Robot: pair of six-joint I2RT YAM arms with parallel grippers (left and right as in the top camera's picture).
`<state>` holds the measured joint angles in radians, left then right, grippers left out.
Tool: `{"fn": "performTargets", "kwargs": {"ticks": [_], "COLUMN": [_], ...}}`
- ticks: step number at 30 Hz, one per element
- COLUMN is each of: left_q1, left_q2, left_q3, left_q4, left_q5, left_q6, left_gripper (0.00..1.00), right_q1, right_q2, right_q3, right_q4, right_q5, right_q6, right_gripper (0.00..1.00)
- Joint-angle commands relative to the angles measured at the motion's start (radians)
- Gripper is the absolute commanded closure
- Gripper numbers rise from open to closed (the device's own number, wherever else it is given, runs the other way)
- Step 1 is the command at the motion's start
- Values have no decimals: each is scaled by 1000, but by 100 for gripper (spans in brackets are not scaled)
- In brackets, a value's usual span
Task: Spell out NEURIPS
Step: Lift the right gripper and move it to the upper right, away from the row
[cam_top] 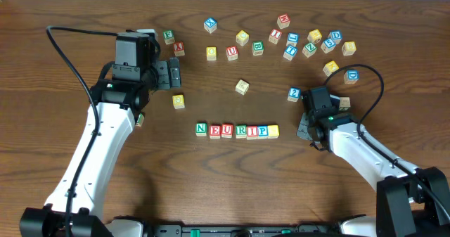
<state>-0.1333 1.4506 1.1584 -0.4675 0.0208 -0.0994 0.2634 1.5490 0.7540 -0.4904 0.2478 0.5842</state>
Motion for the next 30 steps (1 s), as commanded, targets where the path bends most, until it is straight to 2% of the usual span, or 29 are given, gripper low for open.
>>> {"fn": "performTargets", "kwargs": {"ticks": [1, 11, 12, 17, 19, 20, 24, 26, 30], "left_q1": [4, 4, 4, 4, 4, 4, 4, 4, 4], "left_q2": [-14, -14, -14, -13, -12, -11, 1, 15, 52], "left_q3": [24, 24, 24, 24, 24, 24, 24, 24, 24], "left_q4": [-2, -7, -11, -65, -102, -122, -201, -239, -298], "left_q5": [-5, -5, -5, -6, -6, -6, -6, -6, -5], "left_q6": [10, 10, 10, 10, 10, 10, 10, 10, 8], "left_gripper": [0, 0, 0, 1, 12, 18, 41, 51, 73], "right_q1": [-6, -8, -8, -8, -8, -8, -8, -8, -8], "right_q2": [4, 3, 3, 3, 3, 3, 3, 3, 3], "right_q3": [52, 184, 193, 237, 251, 256, 264, 264, 264], "right_q4": [-16, -87, -89, -113, -124, -128, -131, -130, -130], "right_q5": [23, 31, 31, 31, 31, 31, 31, 31, 31], "right_q6": [2, -48, -48, -71, -77, -77, -85, -85, -85], "right_gripper": [98, 92, 89, 56, 51, 45, 13, 1, 1]}}
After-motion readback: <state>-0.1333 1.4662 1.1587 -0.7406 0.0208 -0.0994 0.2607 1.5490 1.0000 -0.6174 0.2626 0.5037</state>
